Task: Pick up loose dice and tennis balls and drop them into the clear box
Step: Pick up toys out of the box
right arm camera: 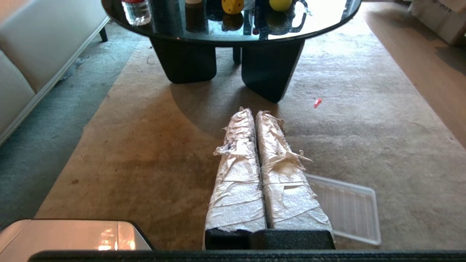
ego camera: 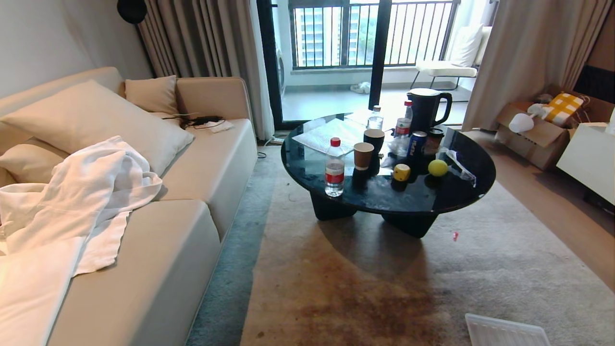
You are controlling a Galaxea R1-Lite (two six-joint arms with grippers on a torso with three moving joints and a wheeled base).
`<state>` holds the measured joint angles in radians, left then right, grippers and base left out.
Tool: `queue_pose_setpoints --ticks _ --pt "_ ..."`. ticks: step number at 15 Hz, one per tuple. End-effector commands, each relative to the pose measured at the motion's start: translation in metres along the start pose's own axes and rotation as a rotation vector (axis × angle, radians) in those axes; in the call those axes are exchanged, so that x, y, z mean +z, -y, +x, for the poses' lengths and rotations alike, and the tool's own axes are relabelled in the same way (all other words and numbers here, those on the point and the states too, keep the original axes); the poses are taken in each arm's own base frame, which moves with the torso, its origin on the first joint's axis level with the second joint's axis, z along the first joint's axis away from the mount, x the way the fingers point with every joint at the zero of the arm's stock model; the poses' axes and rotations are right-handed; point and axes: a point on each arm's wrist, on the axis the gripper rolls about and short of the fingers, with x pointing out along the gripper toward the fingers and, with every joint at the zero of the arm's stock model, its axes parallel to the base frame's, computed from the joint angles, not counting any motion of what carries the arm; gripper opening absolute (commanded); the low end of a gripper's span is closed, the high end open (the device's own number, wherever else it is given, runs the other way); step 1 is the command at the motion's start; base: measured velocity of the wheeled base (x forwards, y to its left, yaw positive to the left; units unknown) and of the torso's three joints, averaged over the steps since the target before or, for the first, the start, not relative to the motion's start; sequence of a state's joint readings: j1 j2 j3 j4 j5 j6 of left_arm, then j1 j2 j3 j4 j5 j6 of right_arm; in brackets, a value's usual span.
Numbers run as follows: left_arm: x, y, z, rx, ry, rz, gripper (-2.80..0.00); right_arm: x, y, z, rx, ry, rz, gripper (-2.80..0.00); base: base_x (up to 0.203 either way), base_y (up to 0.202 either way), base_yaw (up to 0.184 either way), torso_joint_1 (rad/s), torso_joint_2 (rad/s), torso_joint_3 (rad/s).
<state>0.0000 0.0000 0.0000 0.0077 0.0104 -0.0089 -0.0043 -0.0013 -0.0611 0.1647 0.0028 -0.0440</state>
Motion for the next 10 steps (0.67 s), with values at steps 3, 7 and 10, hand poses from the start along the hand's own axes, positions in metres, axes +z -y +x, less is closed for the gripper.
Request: queue_pose_setpoints --ticks 3,7,10 --pt "0.0 0.0 0.0 0.0 0.0 0.0 -2.8 0.0 0.0 0.0 0.0 0.0 0.0 -2.8 0.186 0.0 0.0 0.0 0.0 0.002" --pt "0.0 0.0 0.0 0.0 0.0 0.0 -2.8 0.0 0.0 0.0 0.0 0.0 0.0 -2.8 0.185 0.0 -0.001 0.006 0.01 0.003" --pt "-0.0004 0.0 0.0002 0.0 -0.003 0.0 -2.8 0.0 0.0 0.0 0.0 0.0 0.0 -2.8 0.184 0.0 0.001 0.004 0.0 0.002"
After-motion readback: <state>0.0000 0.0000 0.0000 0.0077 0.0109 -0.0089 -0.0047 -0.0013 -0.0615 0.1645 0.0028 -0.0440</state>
